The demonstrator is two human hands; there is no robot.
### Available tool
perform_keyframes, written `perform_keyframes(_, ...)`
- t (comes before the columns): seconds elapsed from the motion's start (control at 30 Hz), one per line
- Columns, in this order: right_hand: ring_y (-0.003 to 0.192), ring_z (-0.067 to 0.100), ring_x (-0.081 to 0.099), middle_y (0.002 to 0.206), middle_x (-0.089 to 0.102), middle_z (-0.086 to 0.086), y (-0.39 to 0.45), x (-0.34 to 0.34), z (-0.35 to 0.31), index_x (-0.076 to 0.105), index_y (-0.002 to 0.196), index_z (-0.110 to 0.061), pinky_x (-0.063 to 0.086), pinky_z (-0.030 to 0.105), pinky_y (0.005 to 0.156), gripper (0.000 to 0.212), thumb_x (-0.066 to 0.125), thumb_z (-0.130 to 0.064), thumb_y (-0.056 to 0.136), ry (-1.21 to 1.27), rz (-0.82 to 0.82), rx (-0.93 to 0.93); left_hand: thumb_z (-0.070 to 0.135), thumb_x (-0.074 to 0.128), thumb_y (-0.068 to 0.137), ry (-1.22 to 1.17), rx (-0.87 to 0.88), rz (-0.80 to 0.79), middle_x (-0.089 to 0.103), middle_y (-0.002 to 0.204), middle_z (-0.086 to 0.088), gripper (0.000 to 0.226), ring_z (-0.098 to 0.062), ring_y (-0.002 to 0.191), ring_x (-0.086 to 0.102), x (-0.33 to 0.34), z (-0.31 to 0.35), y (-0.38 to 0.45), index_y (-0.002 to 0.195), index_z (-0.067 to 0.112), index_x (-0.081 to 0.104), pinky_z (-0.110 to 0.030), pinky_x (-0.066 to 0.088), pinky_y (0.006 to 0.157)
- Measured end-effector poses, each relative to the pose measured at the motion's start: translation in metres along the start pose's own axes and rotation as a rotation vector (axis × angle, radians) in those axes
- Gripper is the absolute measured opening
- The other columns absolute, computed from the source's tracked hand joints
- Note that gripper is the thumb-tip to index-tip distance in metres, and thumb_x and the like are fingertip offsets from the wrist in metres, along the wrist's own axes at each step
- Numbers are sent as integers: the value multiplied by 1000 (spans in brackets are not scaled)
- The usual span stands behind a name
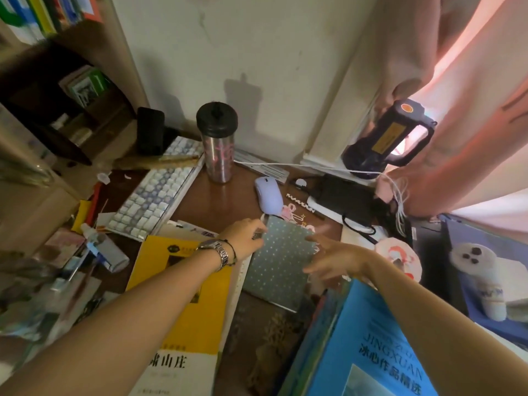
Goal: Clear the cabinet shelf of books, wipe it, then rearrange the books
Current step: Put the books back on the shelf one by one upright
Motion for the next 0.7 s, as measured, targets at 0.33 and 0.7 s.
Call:
perform_keyframes(0.33,127,30,49,149,38,13,26,4,14,10,151,-28,46,39,103,100,75,-6,79,6,-45,17,34,49,95,121,-102,-169,52,135,-2,45,-22,115,55,24,0,16,139,26,40,-33,48,90)
perform_keyframes(0.7,130,28,46,149,39,8,34,6,13,8,153,-27,42,40,107,105,77,-6,76,16,-57,-23,29,53,95,-40,-129,-225,50,136,-7,51,-15,83,59,30,4,21,142,26,35,-28,47,66)
Point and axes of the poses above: each hand's wrist, its own y-axis towards the middle knuckle, its own x-axis out of the palm, z = x × y, the point moved 5 cm from there along y, towards the middle knuckle
